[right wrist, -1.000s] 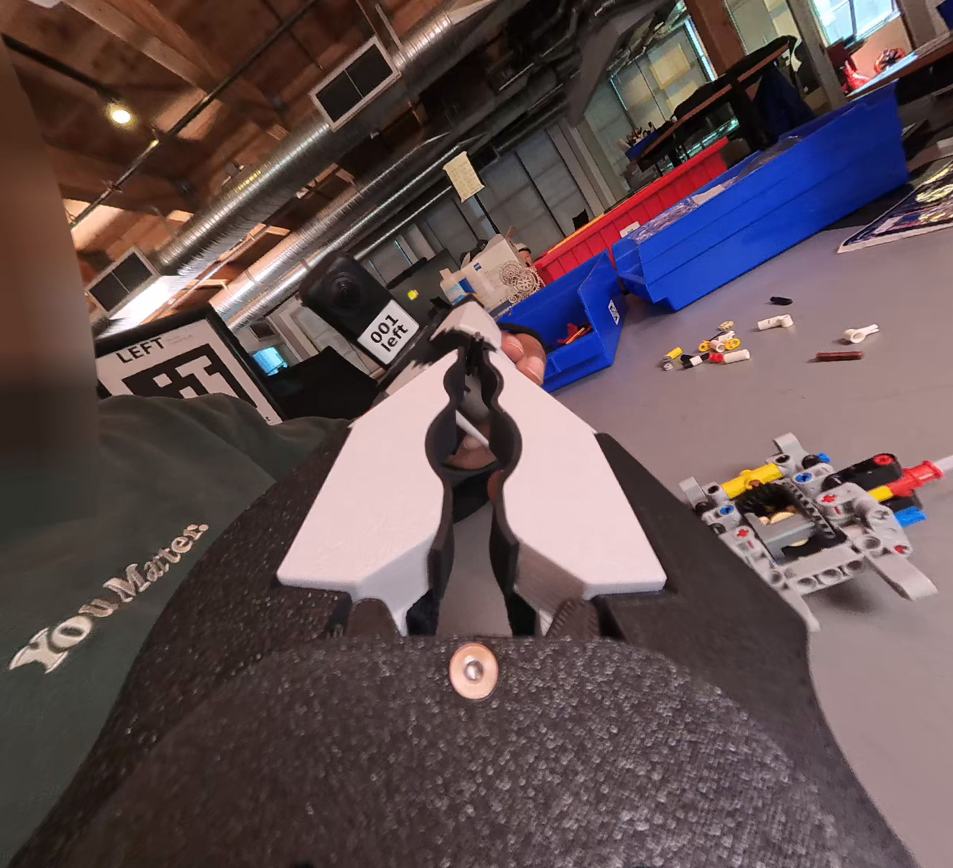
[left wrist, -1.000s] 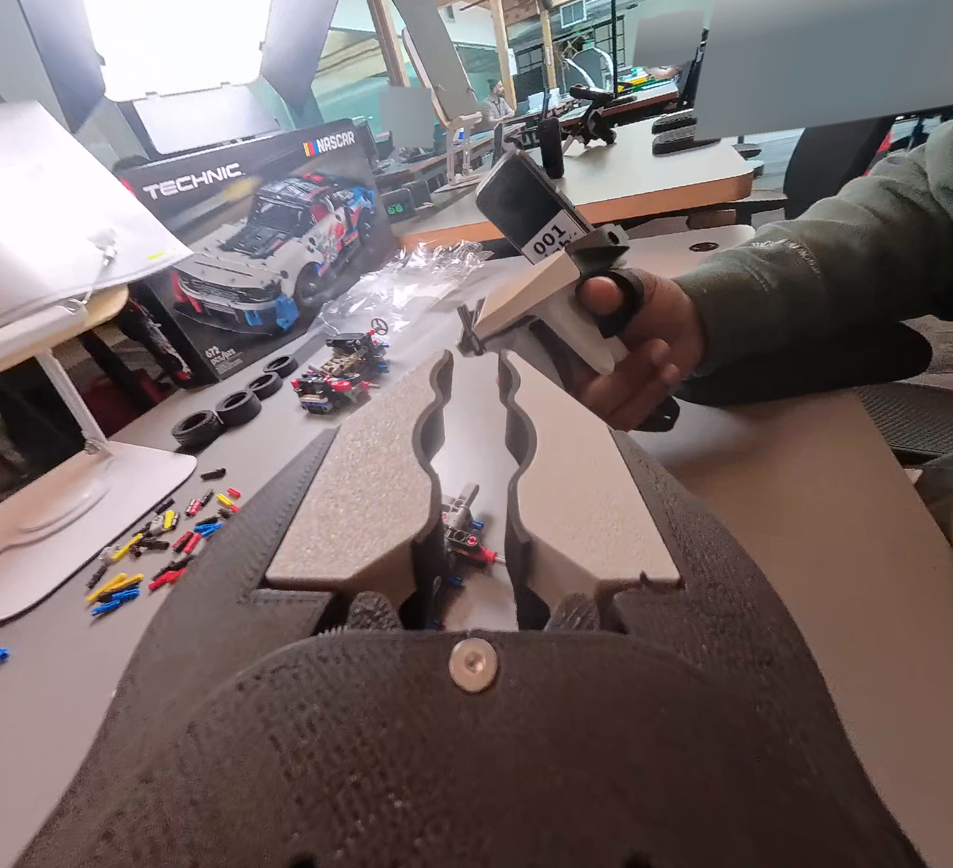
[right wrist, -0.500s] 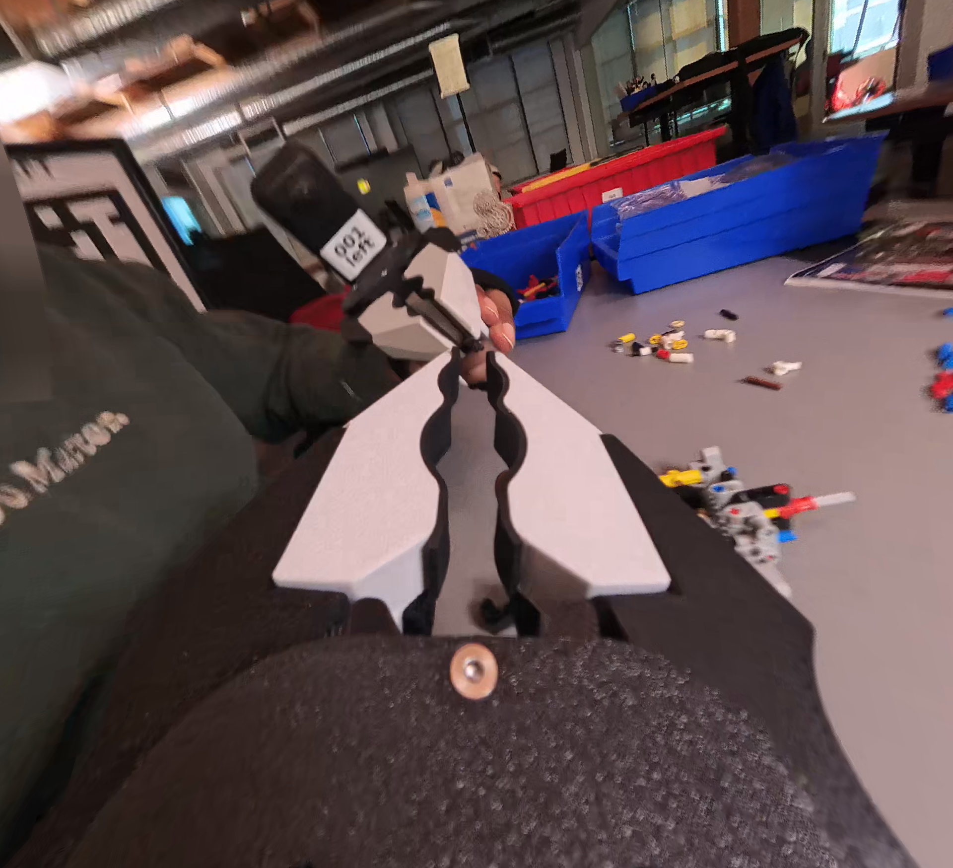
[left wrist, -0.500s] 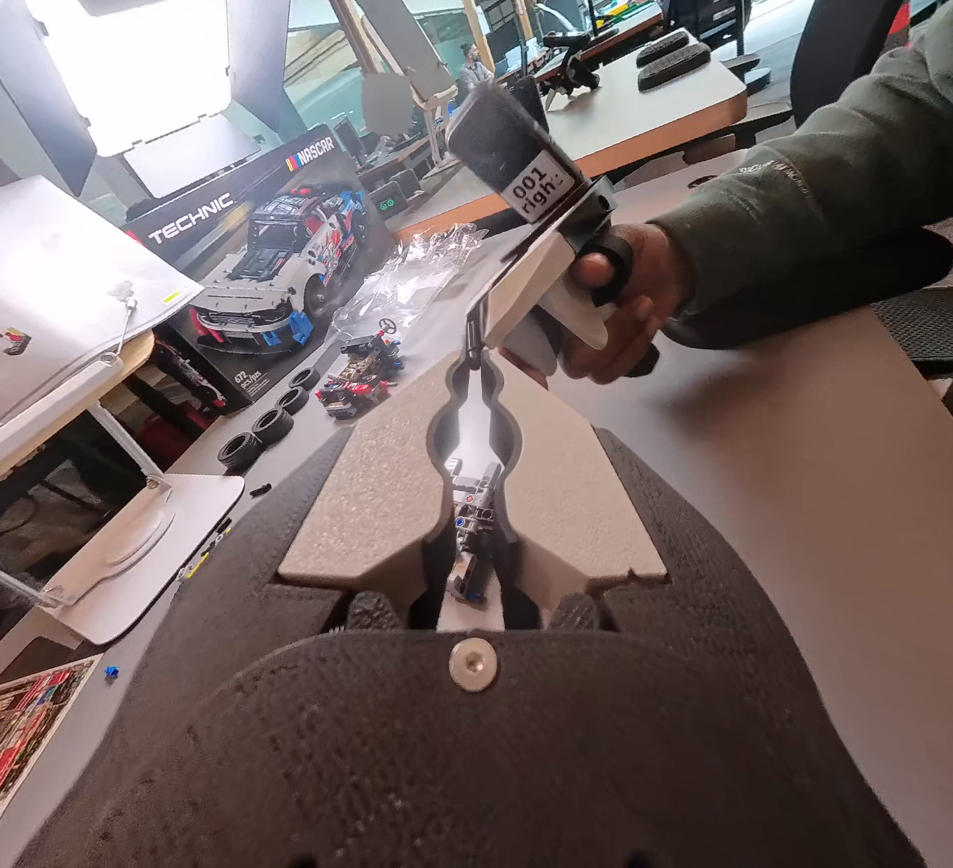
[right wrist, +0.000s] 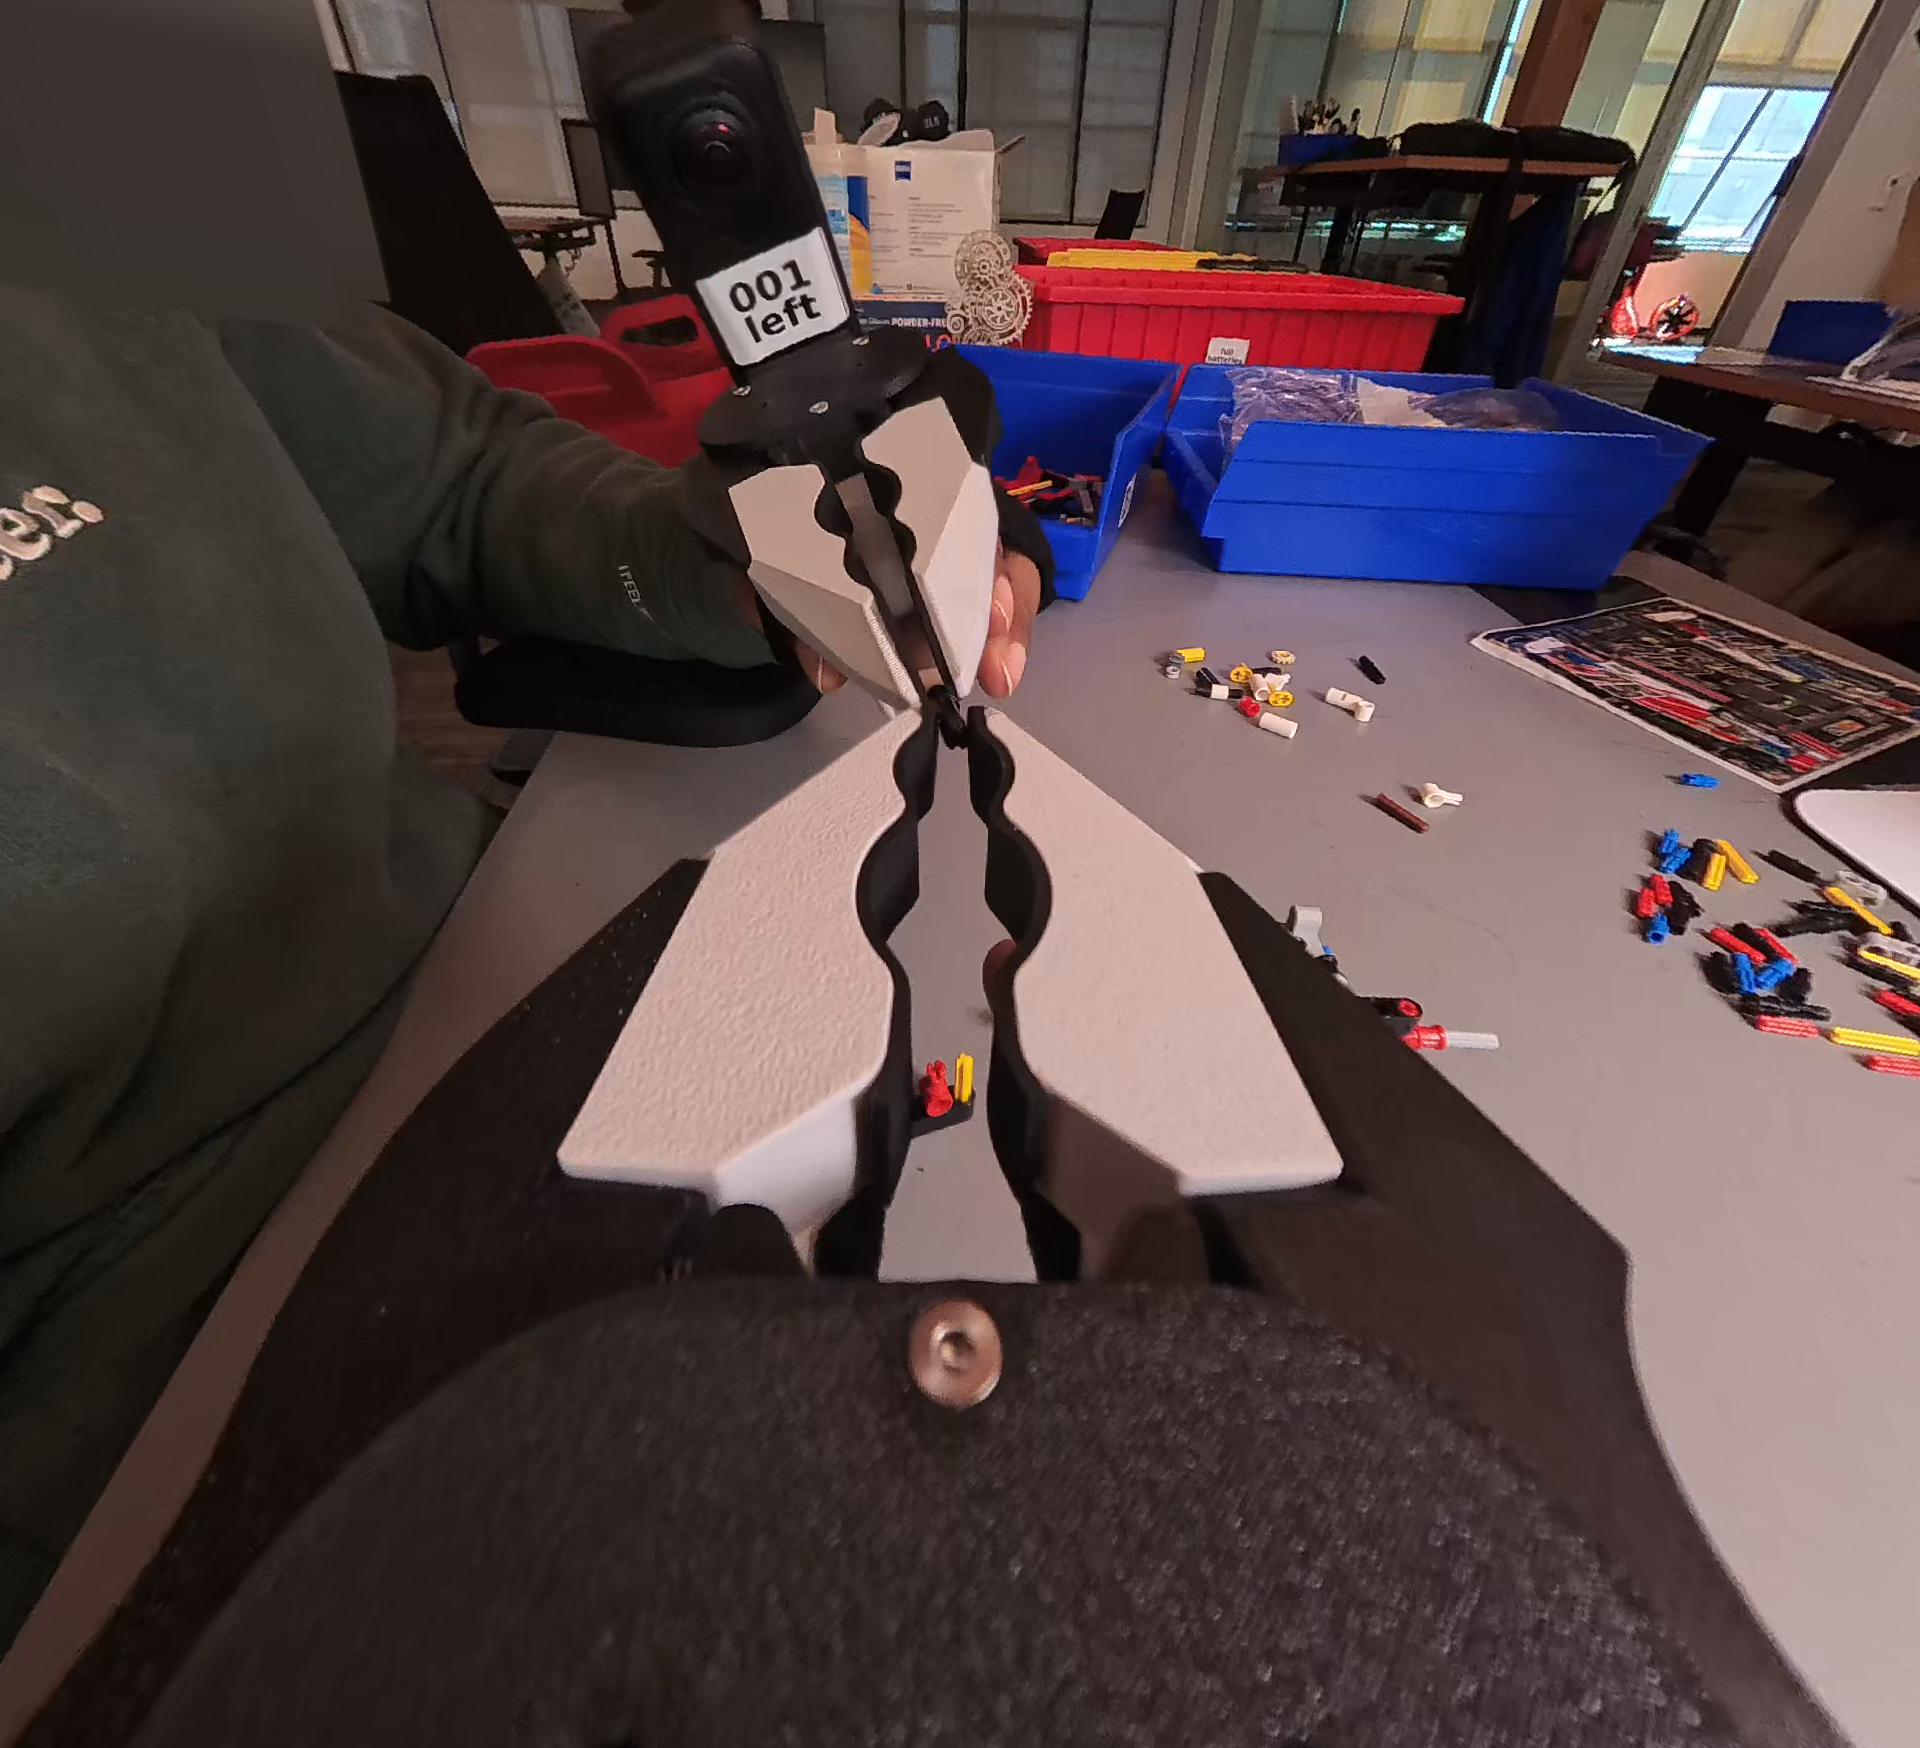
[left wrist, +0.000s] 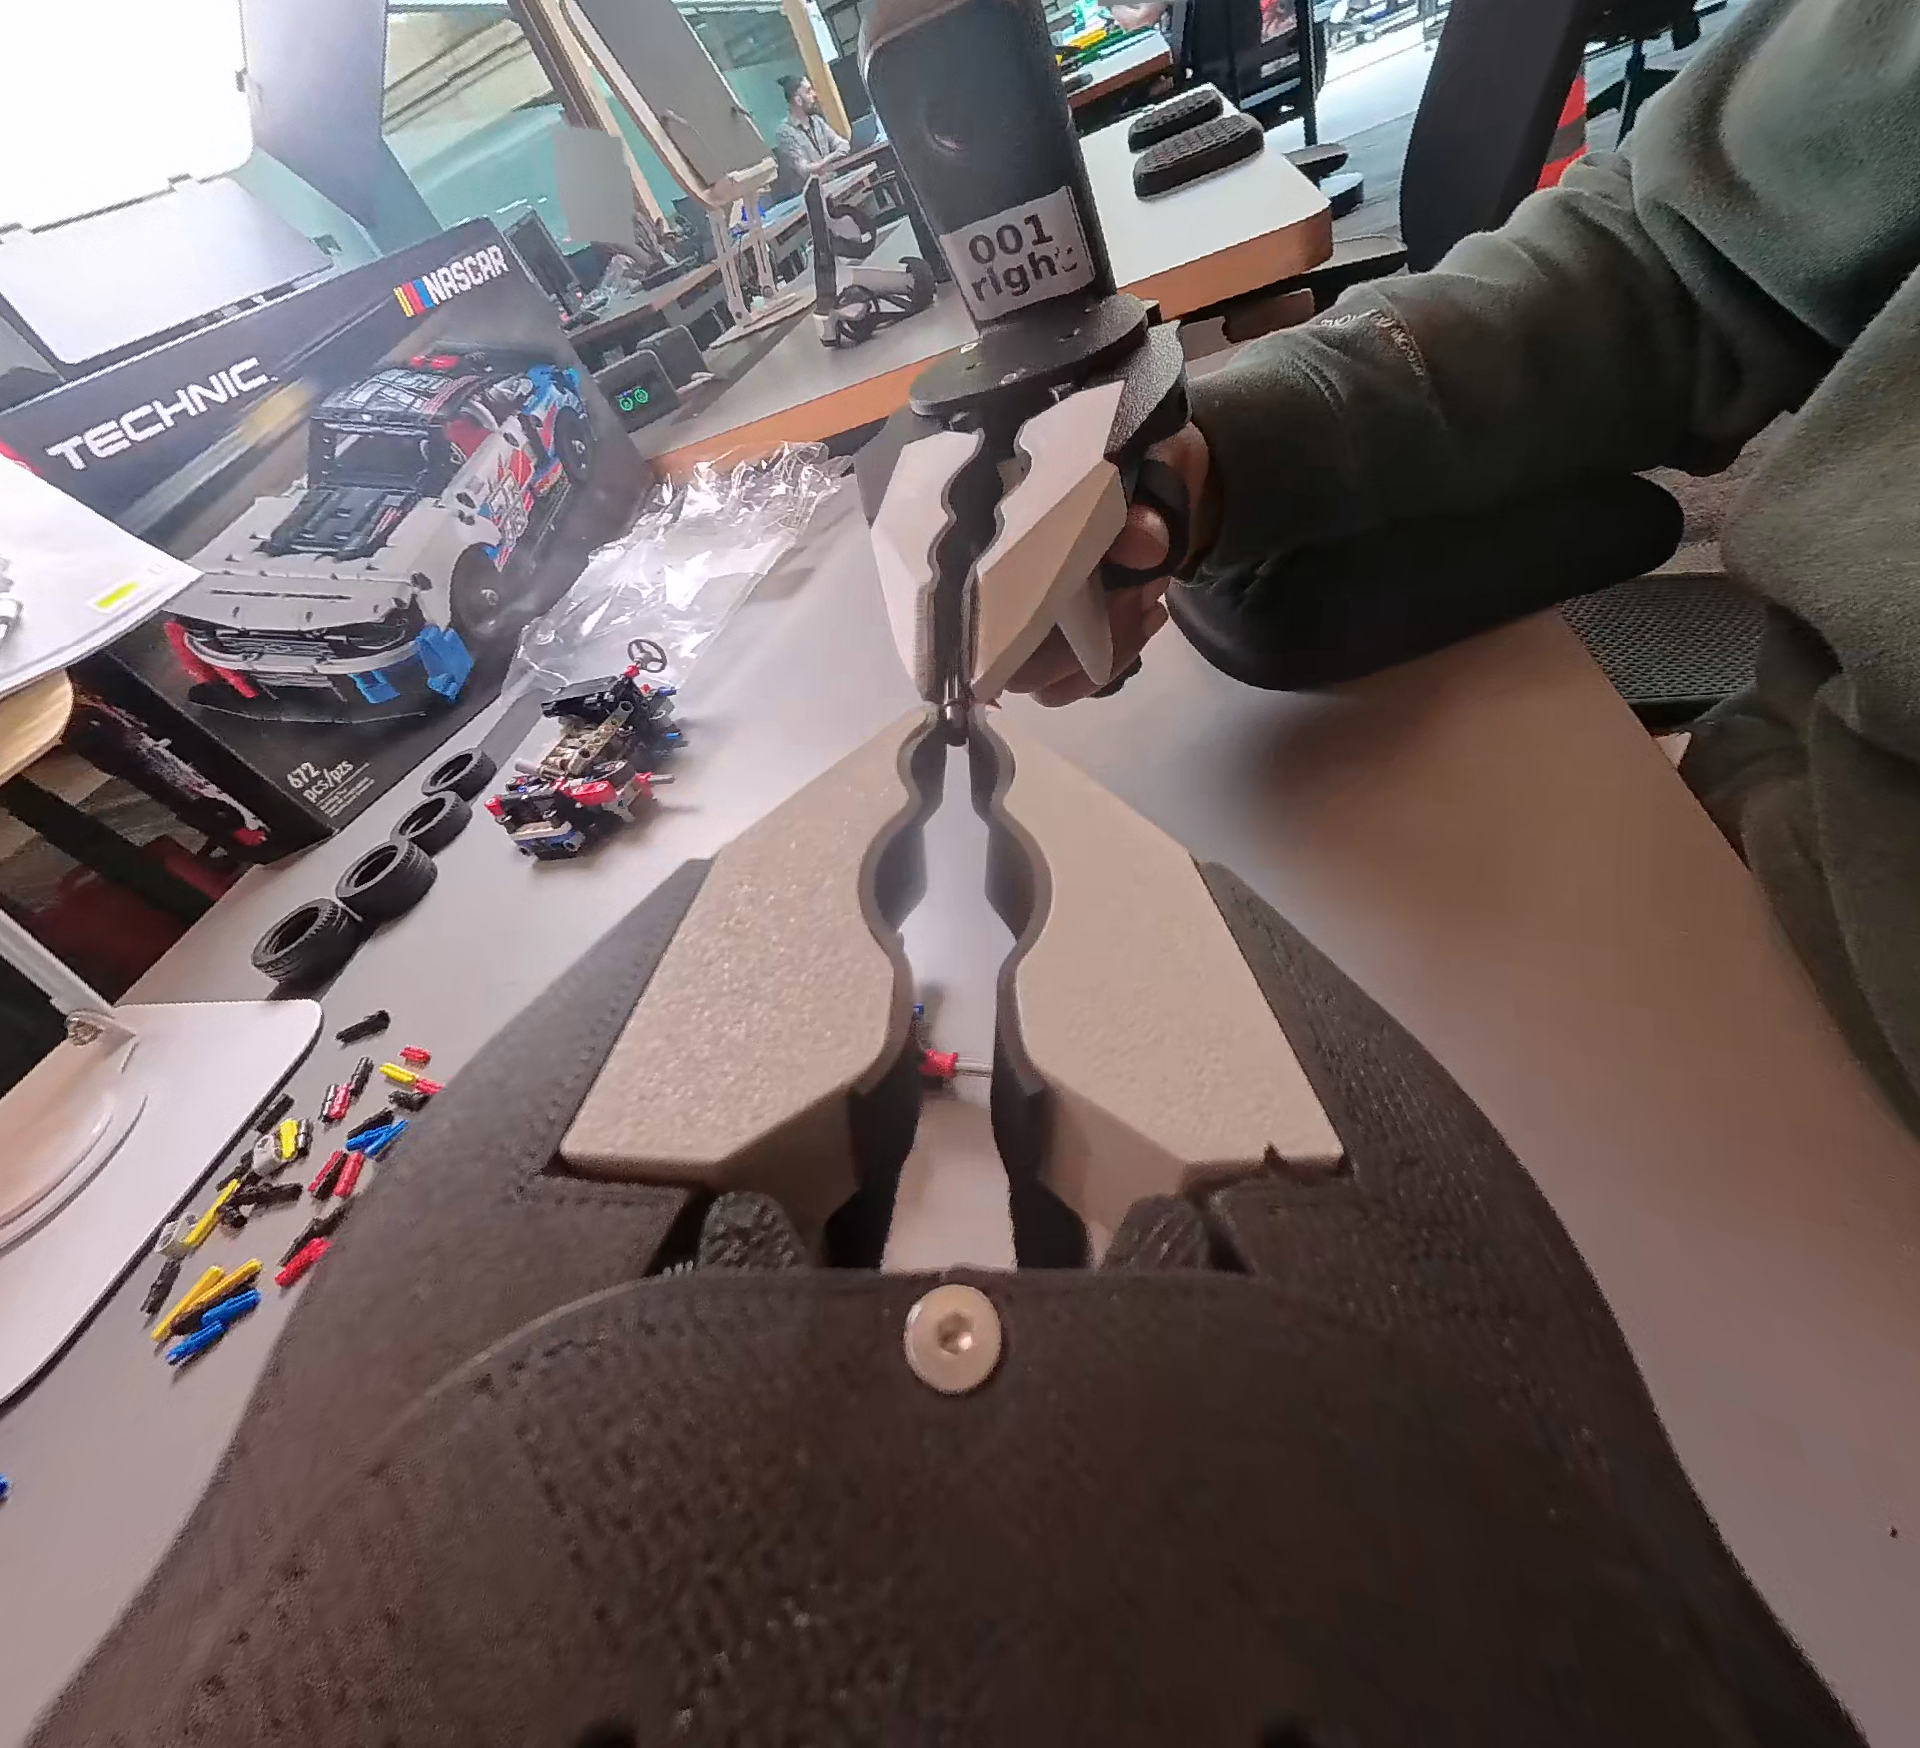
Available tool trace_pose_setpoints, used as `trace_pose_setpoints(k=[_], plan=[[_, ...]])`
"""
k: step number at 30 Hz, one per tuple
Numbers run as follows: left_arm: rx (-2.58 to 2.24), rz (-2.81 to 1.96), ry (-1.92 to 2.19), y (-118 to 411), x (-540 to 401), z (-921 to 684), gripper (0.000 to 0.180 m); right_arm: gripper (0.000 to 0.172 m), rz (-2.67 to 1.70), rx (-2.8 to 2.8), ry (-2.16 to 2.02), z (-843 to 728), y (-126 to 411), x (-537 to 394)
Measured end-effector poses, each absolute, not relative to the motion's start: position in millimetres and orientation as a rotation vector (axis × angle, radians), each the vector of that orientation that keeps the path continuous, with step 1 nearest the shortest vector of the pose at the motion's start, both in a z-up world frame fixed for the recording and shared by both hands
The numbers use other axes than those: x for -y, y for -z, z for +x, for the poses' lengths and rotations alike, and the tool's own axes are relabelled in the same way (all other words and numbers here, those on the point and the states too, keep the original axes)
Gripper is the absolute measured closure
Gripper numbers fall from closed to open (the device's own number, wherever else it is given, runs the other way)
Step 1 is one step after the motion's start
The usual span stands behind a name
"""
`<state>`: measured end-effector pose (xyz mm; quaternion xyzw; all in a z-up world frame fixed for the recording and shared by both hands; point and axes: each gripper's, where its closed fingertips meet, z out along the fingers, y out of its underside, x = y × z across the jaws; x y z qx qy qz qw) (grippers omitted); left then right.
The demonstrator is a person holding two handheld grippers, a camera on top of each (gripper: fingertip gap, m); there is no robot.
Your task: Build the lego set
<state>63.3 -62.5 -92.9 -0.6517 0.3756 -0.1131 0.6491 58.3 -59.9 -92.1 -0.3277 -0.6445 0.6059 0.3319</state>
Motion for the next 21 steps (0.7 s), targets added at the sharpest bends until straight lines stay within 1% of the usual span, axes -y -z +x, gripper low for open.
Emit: trace_pose_setpoints(k=[6,8,10,12,14,17,19,21], plan=[[-0.813,-1.478,0.285,92.0,60.5,61.8,0.178,0.169,-0.876,1.704,-1.576,58.3,91.3,59.5],[-0.779,-1.526,0.331,98.7,56.7,59.2,0.175,0.169,-0.889,1.755,-1.505,58.4,96.5,55.3],[-0.756,-1.656,0.407,117.6,53.0,55.7,0.156,0.169,-0.903,1.873,-1.359,62.2,108.8,48.6],[-0.771,-1.836,0.516,147.1,55.9,57.9,0.144,0.169,-0.901,2.083,-1.151,73.6,133.8,45.3],[-0.815,-1.981,0.581,176.0,62.9,63.6,0.137,0.169,-0.920,2.217,-1.054,82.5,151.3,47.3],[-0.908,-2.103,0.491,209.5,65.4,68.1,0.131,0.170,-0.944,2.338,-0.980,85.9,171.6,54.4],[-0.945,-2.117,0.457,217.9,64.5,73.5,0.129,0.170,-0.947,2.407,-0.904,85.8,183.7,56.7],[-0.943,-2.108,0.438,218.6,60.2,76.0,0.134,0.170,-0.940,2.457,-0.841,85.0,189.6,58.6]])
